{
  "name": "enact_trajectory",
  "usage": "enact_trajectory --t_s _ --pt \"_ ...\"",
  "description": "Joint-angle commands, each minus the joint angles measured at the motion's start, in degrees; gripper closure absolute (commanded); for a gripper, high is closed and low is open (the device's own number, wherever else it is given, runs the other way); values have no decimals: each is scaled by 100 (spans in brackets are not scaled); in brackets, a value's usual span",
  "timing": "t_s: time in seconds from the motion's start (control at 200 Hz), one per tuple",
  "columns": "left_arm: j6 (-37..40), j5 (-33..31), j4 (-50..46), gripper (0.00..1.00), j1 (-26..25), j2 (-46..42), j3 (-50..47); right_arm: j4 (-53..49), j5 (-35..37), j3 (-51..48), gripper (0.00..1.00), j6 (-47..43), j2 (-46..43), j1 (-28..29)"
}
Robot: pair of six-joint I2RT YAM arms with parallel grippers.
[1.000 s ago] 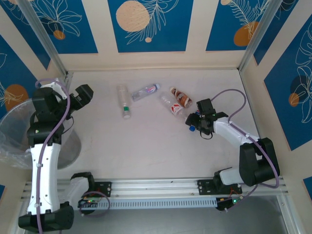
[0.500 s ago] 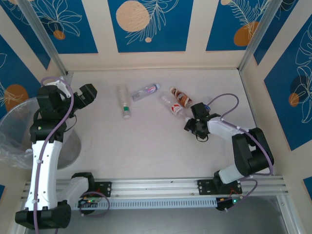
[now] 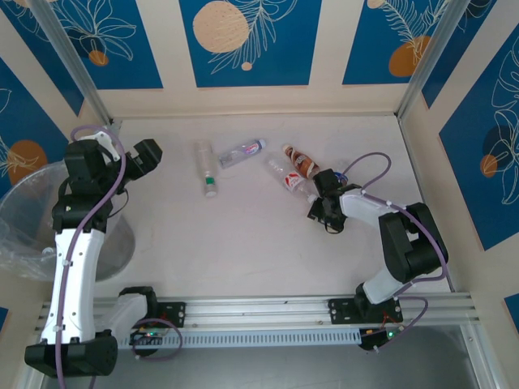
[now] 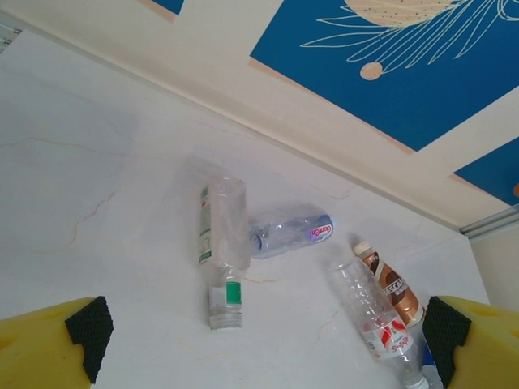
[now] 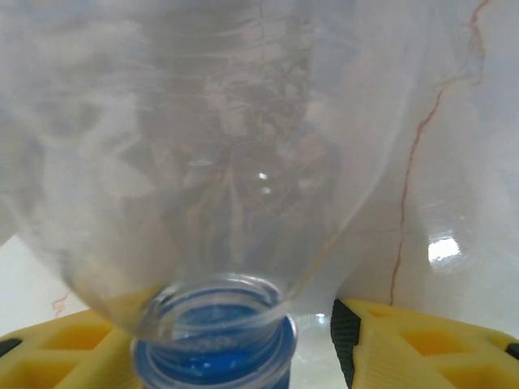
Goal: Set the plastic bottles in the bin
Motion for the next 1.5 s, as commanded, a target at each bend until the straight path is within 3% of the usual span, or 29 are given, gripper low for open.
enact_trajectory --t_s 0.0,0.355,0.625,0.955,1.35,1.495 --pt "100 -111 77 0 -70 19 -33 -60 32 174 38 -225 37 -85" --pt "95 -177 89 1 -79 34 -117 -562 303 499 39 -585 363 -88" --pt "117 -221 45 1 -81 40 -114 -434 342 538 54 -641 525 -55" --pt "61 -115 131 1 -226 51 -100 -478 725 417 65 -892 -88 19" --pt "138 -272 448 1 -1376 851 185 -246 1028 -45 71 -1172 -1598 359" --pt "166 -332 514 1 -1762 1274 340 132 578 -200 71 -1540 -2133 484"
